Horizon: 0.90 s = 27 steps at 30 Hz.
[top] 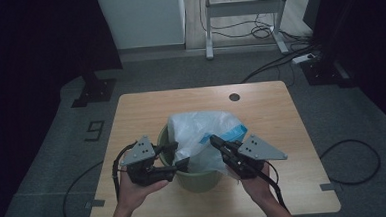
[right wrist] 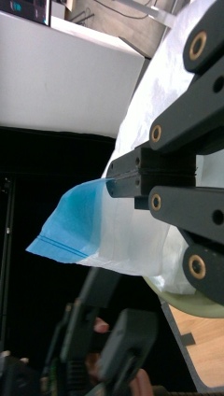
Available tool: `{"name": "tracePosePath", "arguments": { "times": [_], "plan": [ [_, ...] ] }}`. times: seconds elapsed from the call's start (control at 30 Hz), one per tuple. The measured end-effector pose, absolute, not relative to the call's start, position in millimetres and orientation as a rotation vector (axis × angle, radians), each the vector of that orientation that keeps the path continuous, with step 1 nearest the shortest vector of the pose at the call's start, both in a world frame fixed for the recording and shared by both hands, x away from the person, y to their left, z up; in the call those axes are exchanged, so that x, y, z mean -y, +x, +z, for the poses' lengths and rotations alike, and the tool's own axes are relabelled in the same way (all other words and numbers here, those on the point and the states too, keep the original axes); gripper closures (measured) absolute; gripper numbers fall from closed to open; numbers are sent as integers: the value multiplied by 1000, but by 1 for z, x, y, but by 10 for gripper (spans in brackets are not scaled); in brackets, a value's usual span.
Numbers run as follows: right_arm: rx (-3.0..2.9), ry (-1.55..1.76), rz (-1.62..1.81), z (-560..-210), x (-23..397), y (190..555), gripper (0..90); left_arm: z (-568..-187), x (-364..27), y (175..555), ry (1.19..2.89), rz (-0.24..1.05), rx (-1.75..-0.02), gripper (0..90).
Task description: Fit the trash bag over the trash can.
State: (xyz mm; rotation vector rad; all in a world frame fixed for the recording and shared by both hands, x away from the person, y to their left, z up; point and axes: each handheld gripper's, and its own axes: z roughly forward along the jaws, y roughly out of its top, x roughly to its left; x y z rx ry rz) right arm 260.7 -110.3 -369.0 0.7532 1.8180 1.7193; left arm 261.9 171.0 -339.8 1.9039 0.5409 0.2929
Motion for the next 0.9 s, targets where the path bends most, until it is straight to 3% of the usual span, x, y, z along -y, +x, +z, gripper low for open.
{"name": "tracePosePath", "arguments": {
  "times": [0.3, 0.77, 0.9],
  "plan": [
    [-1845, 769, 1735, -375, 103, 266, 893, -346, -155, 269, 1880, 275, -548, 407],
    [-1841, 770, 1739, -373, 104, 266, 893, -357, -142, 270, 1819, 314, -552, 697],
    [-1841, 764, 1741, -371, 103, 266, 893, -356, -138, 271, 1834, 304, -528, 876]
  ]
}}
